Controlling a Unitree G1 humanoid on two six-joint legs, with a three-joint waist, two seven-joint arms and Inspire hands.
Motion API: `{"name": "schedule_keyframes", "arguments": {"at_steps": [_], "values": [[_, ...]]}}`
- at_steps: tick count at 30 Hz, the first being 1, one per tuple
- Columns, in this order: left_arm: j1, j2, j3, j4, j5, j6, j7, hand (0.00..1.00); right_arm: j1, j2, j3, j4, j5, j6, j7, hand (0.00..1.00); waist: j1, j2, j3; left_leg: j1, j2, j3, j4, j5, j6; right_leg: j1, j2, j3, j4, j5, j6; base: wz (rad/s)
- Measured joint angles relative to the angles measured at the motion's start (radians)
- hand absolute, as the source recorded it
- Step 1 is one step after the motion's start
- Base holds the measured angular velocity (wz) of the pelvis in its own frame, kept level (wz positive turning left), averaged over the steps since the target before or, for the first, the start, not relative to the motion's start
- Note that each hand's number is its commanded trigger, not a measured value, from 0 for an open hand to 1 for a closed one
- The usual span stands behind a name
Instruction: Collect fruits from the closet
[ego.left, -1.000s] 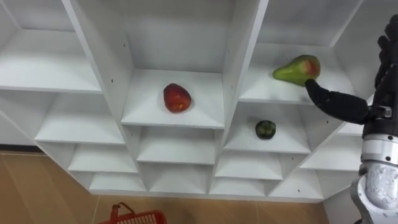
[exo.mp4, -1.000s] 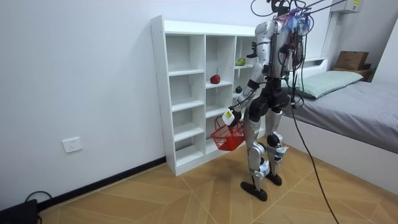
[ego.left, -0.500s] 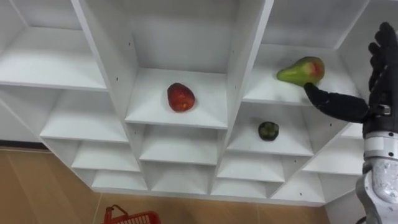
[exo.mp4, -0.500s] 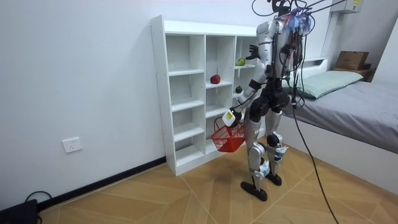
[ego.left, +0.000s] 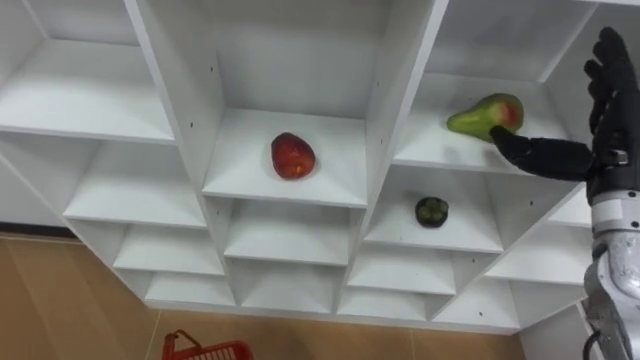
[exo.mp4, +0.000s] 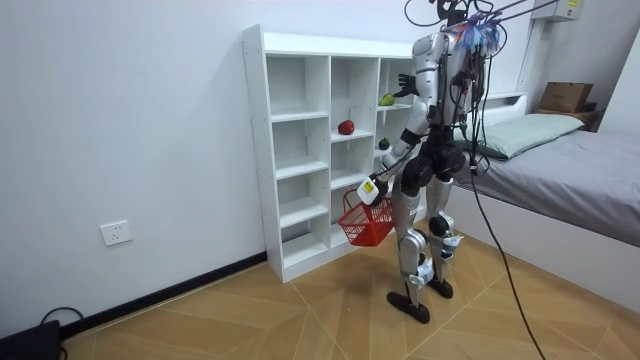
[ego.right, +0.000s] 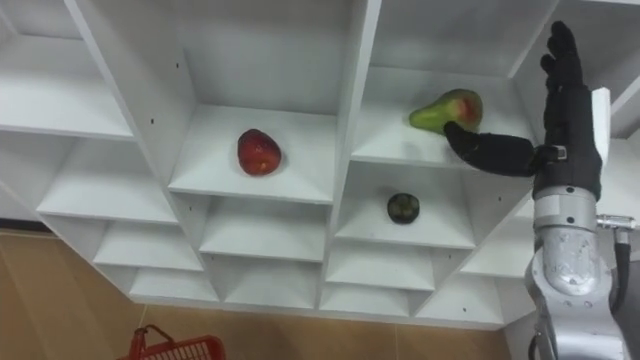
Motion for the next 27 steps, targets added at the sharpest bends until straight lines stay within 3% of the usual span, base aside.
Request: {"name": "schedule_keyframes", "arguments": {"at_steps": [16,20,27], "values": [[-0.001,0.001,0.0,0.0,0.058,0.0,0.035,1.0,-0.08,-0.016,0.002,0.026,-0.035,0.0,0.041,0.0,0.006,-0.001,0.0007,0.0,-0.001,-0.007,0.0,0.001,0.001,0.001,-0.002,-0.011,0.001,0.0,0.0,0.0],[0.001,0.001,0.0,-0.016,0.058,0.001,0.036,1.0,-0.084,-0.032,0.002,0.056,-0.034,0.02,0.064,0.0,0.011,-0.013,0.0053,-0.001,-0.001,-0.01,0.001,0.001,0.001,0.002,-0.002,-0.016,0.001,0.0,0.0,0.01],[0.002,0.003,0.001,-0.04,0.07,0.02,0.023,1.0,-0.097,-0.032,0.002,0.083,-0.035,0.046,0.11,0.0,0.026,-0.029,0.0002,-0.003,-0.001,-0.01,0.001,0.001,0.001,0.002,-0.003,-0.025,0.001,0.0,0.0,0.0]]}}
